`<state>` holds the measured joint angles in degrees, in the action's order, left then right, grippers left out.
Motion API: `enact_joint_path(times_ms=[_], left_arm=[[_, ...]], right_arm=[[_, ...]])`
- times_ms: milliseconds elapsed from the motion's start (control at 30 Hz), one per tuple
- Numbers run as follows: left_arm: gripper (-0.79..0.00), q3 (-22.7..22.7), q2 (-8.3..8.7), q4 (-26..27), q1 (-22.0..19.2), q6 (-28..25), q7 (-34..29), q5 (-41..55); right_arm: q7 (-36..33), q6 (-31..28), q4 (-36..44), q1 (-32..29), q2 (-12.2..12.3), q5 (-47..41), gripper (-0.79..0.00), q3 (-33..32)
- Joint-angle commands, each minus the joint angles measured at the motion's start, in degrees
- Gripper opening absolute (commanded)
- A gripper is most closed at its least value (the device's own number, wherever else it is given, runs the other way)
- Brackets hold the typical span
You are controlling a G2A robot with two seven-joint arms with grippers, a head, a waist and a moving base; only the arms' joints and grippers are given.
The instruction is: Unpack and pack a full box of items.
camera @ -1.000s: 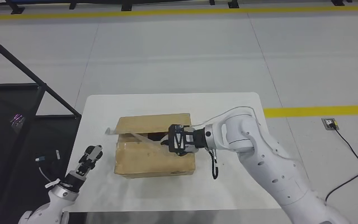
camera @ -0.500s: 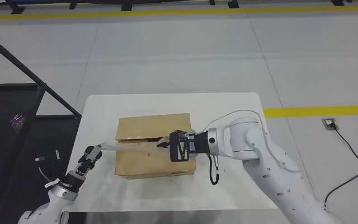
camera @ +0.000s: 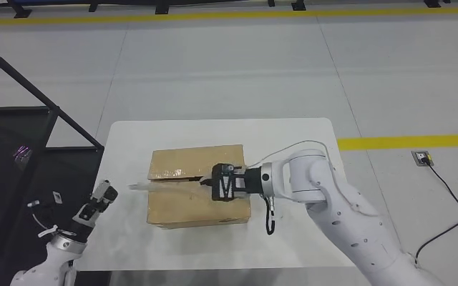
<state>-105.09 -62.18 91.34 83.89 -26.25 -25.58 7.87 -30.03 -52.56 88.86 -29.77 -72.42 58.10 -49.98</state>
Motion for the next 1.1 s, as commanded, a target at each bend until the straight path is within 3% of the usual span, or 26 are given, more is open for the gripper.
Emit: enact_joint_path(times_ms=[0,233,633,833,1067], left_arm=[[0.000,-0.21,0.10,-0.66,-0.48,0.14,-1.19,0.98],[0.000,0.24,0.19,-1.09,-0.96,-0.25,-2.50,1.04],[0.000,-0.92,0.57,-2.56,-1.10,1.71,-6.44,4.66],[0.000,-1.56,0.93,-2.65,-1.87,1.38,-9.36,5.18],[0.000,-1.38,0.99,-1.54,-1.03,1.26,-9.19,4.73]], right_arm=[[0.45,-1.24,0.44,-0.02,0.11,0.77,-0.785,0.03],[10.73,-5.14,-1.43,-0.12,0.86,6.63,-0.785,-3.67],[11.90,-5.02,-2.25,0.31,0.75,7.05,-0.785,-3.40],[19.55,-5.44,-0.59,2.42,1.80,17.27,-0.785,1.55],[33.45,-5.44,-6.21,10.35,3.50,27.04,-0.785,9.37]])
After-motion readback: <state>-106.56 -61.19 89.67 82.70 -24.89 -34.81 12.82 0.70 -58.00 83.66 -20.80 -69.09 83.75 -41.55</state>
